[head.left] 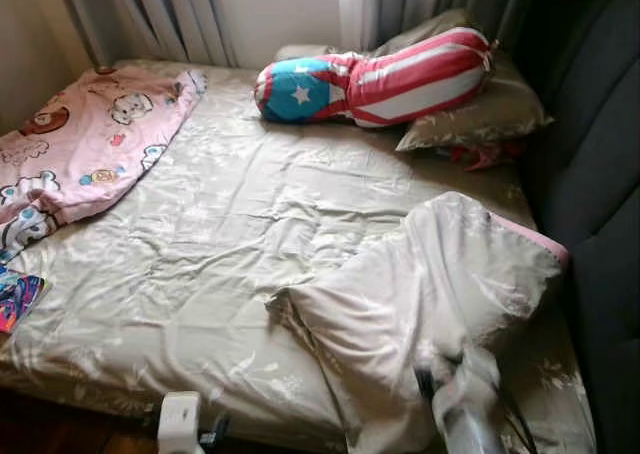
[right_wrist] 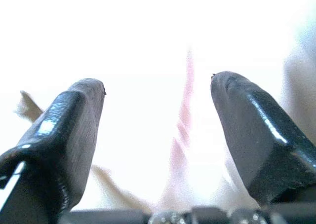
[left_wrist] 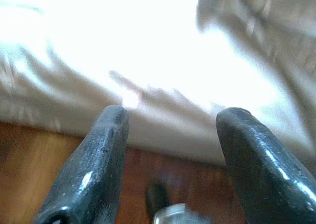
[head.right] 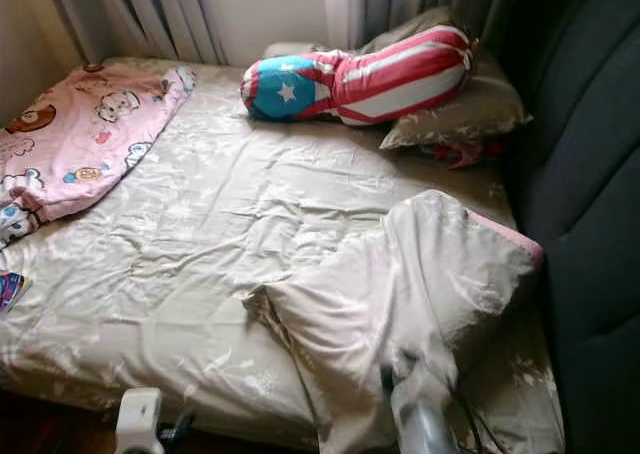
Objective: Clean up the room
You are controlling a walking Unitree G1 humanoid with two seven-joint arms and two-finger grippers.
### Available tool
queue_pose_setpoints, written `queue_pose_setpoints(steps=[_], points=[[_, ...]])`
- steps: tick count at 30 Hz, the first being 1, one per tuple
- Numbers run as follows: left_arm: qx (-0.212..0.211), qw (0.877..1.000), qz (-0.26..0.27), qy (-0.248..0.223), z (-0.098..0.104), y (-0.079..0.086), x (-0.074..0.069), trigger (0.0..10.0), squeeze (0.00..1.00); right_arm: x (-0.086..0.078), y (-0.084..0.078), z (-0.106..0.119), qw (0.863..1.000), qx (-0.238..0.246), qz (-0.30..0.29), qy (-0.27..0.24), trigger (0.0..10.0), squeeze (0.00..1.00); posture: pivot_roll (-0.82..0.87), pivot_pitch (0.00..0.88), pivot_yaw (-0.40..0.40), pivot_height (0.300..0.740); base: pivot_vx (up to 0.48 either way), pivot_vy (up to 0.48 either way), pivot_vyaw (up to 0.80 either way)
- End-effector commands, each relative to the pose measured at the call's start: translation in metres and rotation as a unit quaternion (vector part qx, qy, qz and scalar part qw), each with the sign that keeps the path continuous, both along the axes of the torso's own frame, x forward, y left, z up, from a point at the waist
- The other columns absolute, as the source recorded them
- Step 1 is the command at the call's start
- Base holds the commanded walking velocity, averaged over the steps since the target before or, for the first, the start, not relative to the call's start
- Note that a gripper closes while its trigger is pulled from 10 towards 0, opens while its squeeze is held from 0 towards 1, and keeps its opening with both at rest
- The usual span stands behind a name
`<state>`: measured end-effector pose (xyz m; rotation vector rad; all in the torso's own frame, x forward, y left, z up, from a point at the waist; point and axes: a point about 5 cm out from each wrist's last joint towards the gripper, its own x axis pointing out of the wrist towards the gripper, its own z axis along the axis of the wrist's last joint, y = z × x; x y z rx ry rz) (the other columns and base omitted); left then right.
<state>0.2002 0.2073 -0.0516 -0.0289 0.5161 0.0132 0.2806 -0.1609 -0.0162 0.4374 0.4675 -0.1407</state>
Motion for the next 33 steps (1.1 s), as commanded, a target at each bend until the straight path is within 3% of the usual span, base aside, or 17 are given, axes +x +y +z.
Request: queue_pose_setpoints(steps=[1, 5, 9, 16, 28, 33], points=[[-0.001, 1.000, -0.002, 0.002, -0.003, 0.001, -0.009, 10.0, 0.00, -0.020, -0.003, -0.017, 0.999, 0.011, -0.022, 0.038, 10.0, 0.00, 0.12, 0.154, 0.006, 0.740, 0.000, 0.000, 0.00], [-0.006, 0.999, -0.025, -0.028, 0.004, -0.003, -0.005, 10.0, 0.00, -0.021, -0.002, -0.018, 0.999, 0.007, -0.023, 0.046, 10.0, 0.00, 0.14, 0.181, 0.012, 0.740, 0.000, 0.000, 0.00], [0.022, 0.996, -0.037, -0.074, 0.020, 0.008, -0.003, 10.0, 0.00, -0.021, -0.006, -0.019, 0.997, -0.015, -0.041, 0.060, 10.0, 0.00, 0.14, 0.214, 0.024, 0.740, 0.000, 0.000, 0.00], [0.025, 0.994, -0.063, -0.087, 0.028, 0.009, -0.007, 10.0, 0.00, -0.026, -0.018, -0.020, 0.992, -0.039, -0.102, 0.069, 10.0, 0.00, 0.15, 0.244, 0.041, 0.740, 0.000, 0.000, 0.00], [0.025, 0.990, -0.084, -0.108, 0.047, 0.004, -0.004, 10.0, 0.00, -0.044, -0.019, -0.034, 0.980, 0.018, -0.164, 0.109, 10.0, 0.00, 0.15, 0.295, 0.057, 0.740, 0.000, 0.000, 0.00], [0.025, 0.987, -0.094, -0.127, 0.059, 0.001, 0.000, 10.0, 0.00, -0.048, -0.014, -0.039, 0.980, 0.039, -0.150, 0.124, 10.0, 0.00, 0.16, 0.308, 0.064, 0.740, 0.000, 0.000, 0.00]])
